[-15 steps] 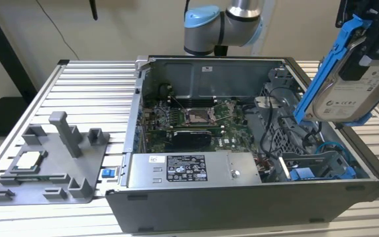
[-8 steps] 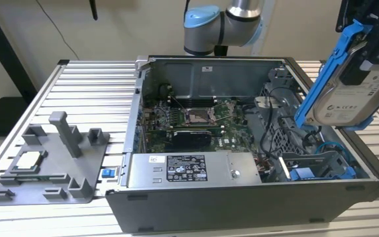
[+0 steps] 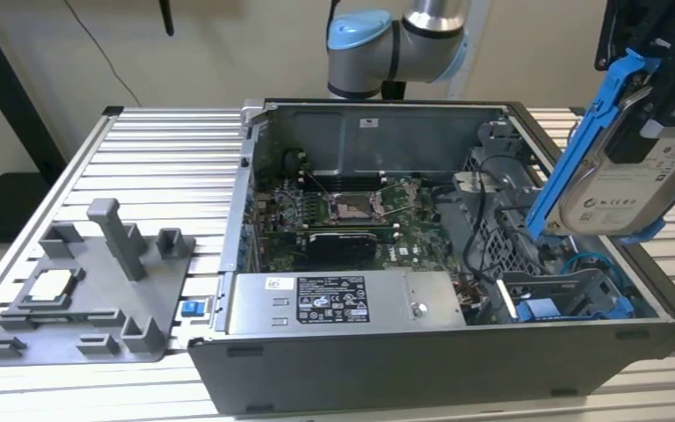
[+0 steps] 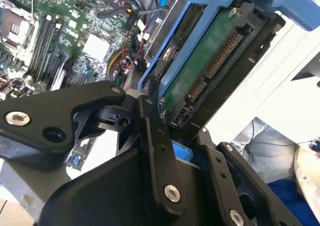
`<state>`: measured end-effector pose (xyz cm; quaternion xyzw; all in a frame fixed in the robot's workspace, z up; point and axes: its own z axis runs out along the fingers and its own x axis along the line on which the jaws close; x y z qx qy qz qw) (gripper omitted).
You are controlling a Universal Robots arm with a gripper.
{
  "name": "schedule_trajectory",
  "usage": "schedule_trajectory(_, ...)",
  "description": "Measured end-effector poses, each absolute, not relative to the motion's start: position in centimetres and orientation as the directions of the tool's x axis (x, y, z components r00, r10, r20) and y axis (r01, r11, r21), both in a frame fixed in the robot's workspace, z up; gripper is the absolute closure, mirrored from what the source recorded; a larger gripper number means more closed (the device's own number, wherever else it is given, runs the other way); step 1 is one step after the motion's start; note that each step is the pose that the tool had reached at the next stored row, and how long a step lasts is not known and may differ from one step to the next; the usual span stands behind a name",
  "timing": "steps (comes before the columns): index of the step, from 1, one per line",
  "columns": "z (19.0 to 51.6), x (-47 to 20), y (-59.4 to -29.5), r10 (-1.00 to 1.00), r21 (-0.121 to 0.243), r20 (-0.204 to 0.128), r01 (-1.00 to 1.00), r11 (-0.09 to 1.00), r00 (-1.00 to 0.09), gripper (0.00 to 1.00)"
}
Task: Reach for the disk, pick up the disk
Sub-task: 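Pick up the disk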
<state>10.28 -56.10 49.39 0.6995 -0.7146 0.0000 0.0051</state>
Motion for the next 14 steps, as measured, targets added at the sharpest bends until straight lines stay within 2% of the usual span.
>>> schedule_trajectory(14, 49.34, 10.28, -56.1, -1.0, 0.007, 0.003, -1.0, 0.02, -0.02, 1.0)
